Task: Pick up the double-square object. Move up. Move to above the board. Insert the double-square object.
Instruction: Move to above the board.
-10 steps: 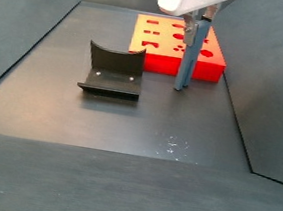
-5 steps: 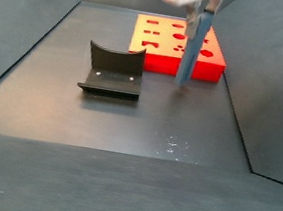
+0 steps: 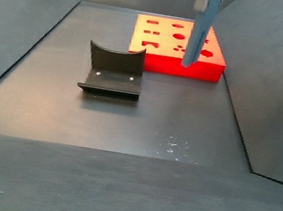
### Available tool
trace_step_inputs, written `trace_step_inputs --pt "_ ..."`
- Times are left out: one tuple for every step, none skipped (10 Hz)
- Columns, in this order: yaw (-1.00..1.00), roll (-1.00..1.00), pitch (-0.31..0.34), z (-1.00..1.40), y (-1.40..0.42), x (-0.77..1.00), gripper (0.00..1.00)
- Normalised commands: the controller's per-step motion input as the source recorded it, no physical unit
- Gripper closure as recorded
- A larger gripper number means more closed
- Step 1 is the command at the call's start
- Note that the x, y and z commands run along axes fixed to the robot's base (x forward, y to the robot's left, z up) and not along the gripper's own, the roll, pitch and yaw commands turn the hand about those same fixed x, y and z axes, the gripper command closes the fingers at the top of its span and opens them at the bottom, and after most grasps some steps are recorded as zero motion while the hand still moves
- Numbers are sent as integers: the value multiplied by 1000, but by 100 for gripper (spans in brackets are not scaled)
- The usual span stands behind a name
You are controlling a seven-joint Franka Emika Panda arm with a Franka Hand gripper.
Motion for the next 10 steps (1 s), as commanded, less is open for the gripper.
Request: trace_step_inputs --pt "-62 -135 90 656 43 -3 100" --pt "-44 -121 84 431 29 5 100" --pt "-35 -111 80 257 24 10 100" --pt "-1000 48 -3 307 -1000 145 100" --pt "-1000 49 -3 300 -1000 146 100" --pt "-1000 61 5 315 -1000 143 100" --pt "-1000 47 9 319 -1000 147 100" --pt "-1000 42 15 322 -1000 148 100" --pt "-1000 38 21 325 -1000 150 100" --pt "-1000 29 39 330 -1000 161 100"
